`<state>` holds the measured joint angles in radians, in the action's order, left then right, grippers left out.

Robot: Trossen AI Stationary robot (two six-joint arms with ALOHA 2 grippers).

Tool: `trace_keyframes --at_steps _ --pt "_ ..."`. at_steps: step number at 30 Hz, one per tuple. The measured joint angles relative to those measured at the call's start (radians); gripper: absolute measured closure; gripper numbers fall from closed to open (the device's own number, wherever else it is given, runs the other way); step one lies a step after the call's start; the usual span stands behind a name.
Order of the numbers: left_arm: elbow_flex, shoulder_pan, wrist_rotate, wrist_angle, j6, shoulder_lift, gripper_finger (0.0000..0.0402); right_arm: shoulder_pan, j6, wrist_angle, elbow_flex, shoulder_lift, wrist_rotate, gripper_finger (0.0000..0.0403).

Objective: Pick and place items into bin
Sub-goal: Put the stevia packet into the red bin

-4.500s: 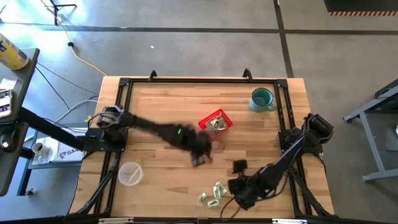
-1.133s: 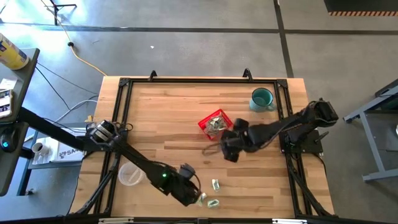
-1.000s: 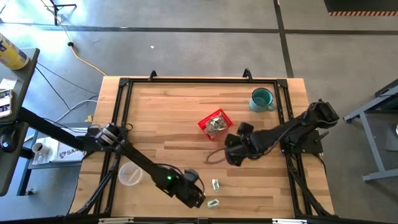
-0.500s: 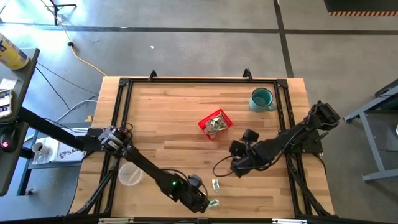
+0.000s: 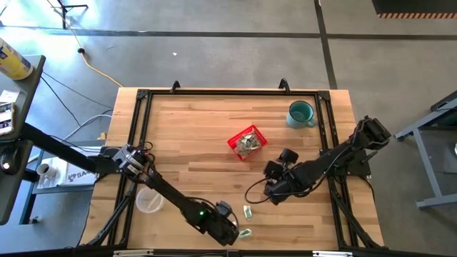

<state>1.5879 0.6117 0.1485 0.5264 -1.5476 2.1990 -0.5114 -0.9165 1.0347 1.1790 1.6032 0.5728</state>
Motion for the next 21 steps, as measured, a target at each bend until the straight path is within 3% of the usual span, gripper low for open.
trace_keyframes --at_steps 8,16,21 --pt "-0.005 -0.043 0.007 0.076 0.187 0.002 0.0378 0.001 -0.007 0.019 0.000 0.000 0.019 0.0022" --pt "0.051 -0.087 -0.017 0.136 0.344 0.004 0.0380 0.000 -0.079 0.100 0.000 0.000 0.016 0.0022" --pt "0.168 -0.130 0.105 0.316 0.457 0.014 0.0380 -0.031 -0.084 0.101 0.000 0.000 0.028 0.0022"
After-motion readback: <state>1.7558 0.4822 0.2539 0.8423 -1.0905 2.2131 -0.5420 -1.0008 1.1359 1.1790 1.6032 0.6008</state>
